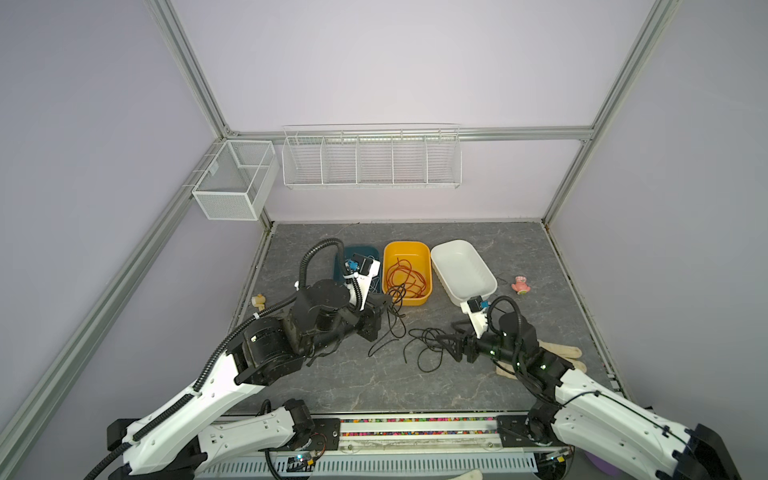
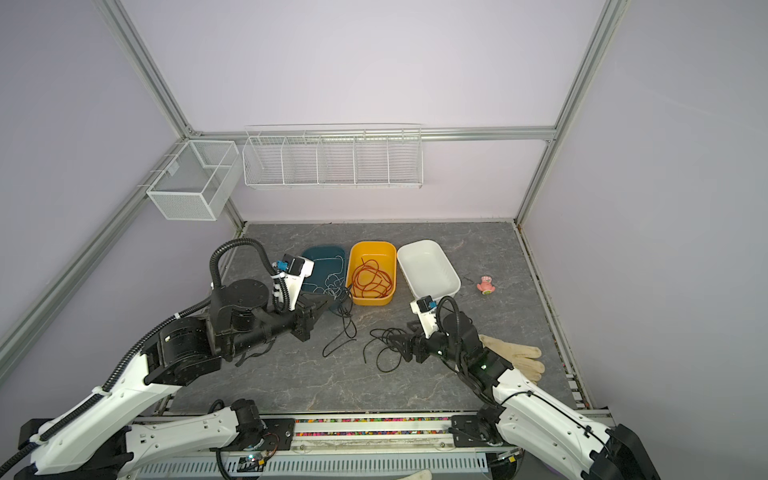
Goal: Untangle the cables
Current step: 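Lift the black cable with the left gripper while the right gripper holds the tangle down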
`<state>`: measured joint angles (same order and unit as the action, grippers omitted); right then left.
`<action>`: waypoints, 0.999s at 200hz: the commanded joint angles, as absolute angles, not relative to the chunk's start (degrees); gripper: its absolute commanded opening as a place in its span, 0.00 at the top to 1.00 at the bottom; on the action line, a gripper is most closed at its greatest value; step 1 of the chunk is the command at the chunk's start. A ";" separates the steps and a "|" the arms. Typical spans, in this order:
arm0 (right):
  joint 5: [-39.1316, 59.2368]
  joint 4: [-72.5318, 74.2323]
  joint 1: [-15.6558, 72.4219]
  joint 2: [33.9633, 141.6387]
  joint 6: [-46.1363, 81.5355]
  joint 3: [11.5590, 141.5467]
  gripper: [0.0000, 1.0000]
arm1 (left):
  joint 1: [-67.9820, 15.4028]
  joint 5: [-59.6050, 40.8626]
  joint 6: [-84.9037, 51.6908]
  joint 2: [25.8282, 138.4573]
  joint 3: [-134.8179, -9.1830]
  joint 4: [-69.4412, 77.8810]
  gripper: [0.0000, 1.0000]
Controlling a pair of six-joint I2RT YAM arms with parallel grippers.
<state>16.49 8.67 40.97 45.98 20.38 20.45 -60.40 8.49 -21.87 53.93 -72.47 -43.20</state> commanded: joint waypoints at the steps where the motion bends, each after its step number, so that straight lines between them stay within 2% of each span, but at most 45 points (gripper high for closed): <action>1: 18.98 13.21 43.08 45.09 17.54 19.45 0.18 | -60.55 5.58 -24.11 54.18 -70.79 -39.67 1.00; 150: 14.17 18.11 46.55 44.03 15.82 17.05 0.19 | -60.56 -2.70 -28.79 56.52 -65.23 -32.52 1.00; 200: 14.30 19.36 47.11 45.56 15.36 17.16 0.28 | -60.56 -5.26 -29.96 56.95 -64.45 -30.92 1.00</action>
